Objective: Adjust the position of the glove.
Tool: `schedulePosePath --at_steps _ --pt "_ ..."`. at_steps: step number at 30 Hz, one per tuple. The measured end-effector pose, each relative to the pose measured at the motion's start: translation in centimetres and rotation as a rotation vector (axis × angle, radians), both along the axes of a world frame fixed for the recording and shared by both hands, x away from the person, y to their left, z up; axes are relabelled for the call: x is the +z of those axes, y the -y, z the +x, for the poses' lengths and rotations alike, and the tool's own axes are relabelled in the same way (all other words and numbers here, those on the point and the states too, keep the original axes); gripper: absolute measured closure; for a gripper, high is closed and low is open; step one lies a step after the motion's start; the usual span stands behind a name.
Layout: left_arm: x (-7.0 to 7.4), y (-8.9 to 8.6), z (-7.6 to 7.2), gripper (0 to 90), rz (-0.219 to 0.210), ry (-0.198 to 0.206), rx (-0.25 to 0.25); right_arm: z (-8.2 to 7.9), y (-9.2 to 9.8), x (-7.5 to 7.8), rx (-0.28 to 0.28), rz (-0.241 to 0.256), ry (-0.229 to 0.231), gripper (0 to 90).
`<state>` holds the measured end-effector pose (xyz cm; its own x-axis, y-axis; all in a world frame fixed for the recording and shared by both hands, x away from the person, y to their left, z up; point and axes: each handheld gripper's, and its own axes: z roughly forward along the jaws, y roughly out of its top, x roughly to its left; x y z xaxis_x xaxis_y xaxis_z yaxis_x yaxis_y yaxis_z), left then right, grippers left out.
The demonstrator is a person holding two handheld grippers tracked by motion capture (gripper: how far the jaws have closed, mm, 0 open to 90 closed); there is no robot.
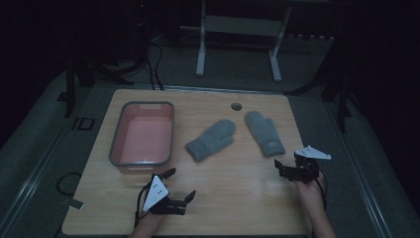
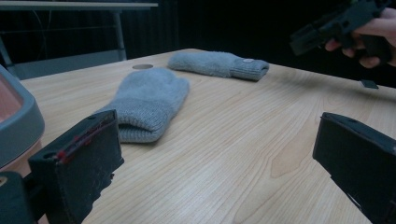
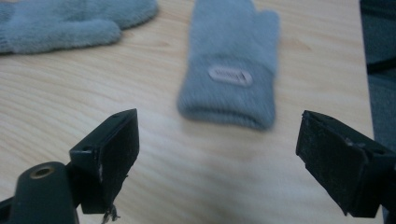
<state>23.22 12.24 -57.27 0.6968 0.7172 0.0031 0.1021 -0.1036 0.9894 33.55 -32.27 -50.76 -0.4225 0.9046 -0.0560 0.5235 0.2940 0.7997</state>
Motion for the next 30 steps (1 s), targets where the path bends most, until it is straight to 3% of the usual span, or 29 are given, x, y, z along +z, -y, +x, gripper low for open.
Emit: schedulePosePath --at_steps 6,12,20,30 --pt "0.0 0.0 0.0 1.5 -0.007 -0.005 0.0 2.0 -1.8 1.5 0.036 0.015 0.02 13.4" --pt "0.0 0.0 0.0 1.6 -0.005 -0.004 -0.002 4.2 -3.6 2.6 0.082 0.072 0.012 13.3" --pt "0.0 0.0 0.1 1.6 -0.003 -0.007 -0.003 6.4 -6.0 3.0 0.161 0.082 -0.02 13.3" --pt "0.0 0.0 0.1 1.5 -0.004 -0.006 -0.005 9.0 -10.2 3.2 0.258 0.072 -0.004 13.9"
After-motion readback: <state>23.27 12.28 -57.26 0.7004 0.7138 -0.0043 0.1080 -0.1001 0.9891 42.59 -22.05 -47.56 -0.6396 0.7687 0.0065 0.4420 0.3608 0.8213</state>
